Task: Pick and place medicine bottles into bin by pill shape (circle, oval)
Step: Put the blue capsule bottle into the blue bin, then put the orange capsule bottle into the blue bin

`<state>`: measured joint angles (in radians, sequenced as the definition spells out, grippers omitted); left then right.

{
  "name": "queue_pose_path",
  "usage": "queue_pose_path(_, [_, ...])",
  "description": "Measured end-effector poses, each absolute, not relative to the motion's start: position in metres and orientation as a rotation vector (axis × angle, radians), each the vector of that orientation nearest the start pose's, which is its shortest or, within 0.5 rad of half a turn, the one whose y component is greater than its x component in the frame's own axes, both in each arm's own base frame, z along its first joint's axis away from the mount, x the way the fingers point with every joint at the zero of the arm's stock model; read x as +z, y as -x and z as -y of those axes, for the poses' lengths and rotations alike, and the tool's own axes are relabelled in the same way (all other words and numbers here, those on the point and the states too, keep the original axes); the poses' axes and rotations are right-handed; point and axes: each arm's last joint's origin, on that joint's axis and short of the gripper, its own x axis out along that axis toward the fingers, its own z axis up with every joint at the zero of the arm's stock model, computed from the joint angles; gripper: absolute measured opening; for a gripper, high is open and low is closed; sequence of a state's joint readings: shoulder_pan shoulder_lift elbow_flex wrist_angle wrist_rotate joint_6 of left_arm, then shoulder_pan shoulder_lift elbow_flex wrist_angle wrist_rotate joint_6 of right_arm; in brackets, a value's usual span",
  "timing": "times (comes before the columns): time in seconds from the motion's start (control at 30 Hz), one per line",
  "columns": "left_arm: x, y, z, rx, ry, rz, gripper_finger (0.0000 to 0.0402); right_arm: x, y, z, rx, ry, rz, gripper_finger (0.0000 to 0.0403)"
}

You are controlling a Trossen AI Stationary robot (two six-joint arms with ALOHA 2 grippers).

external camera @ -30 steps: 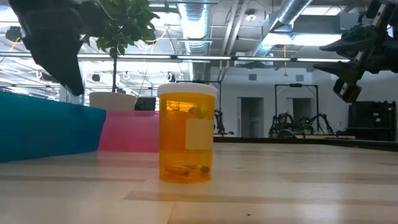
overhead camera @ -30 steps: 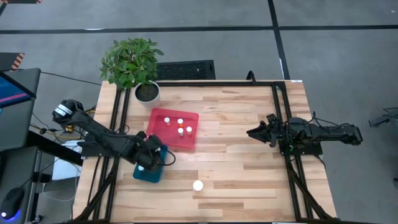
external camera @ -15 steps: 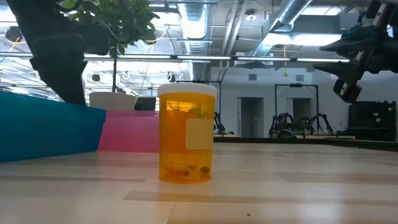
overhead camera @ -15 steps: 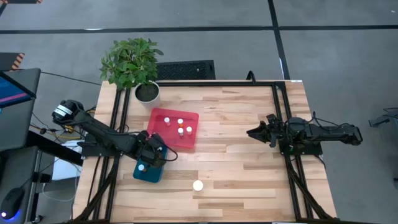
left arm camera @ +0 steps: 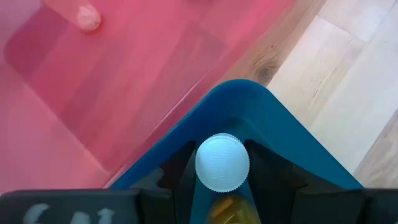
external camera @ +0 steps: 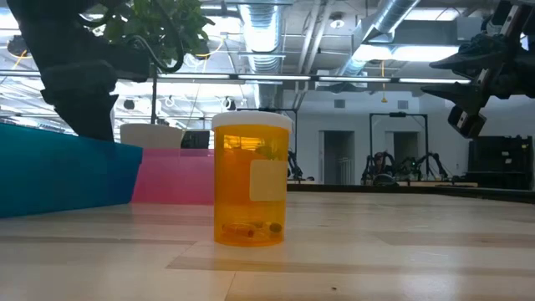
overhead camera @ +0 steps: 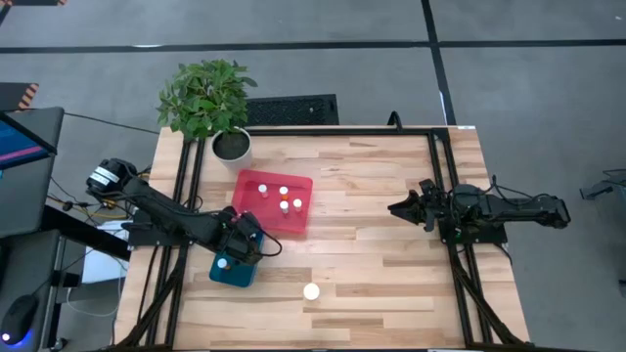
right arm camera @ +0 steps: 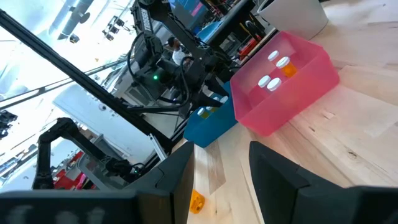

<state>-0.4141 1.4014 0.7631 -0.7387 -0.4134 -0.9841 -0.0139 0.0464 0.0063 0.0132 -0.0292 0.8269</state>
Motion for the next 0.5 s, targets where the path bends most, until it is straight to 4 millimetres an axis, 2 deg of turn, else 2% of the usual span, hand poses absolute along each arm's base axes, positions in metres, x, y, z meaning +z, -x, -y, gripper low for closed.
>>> queue_pose_path(0.2, [0.1727, -0.2111, 0.0804, 0.585, 0.296, -1.115, 0.0144, 0.1633, -0.1001, 0.0005, 0.003, -0.828, -0.032, 0.0165])
queue_pose_path(0.5, [0.1723, -0.2109, 0.0815, 0.564, 0.327, -1.140, 0.0220, 0.1632, -0.1002, 0.0005, 0.003, -0.829, -0.032, 0.0164])
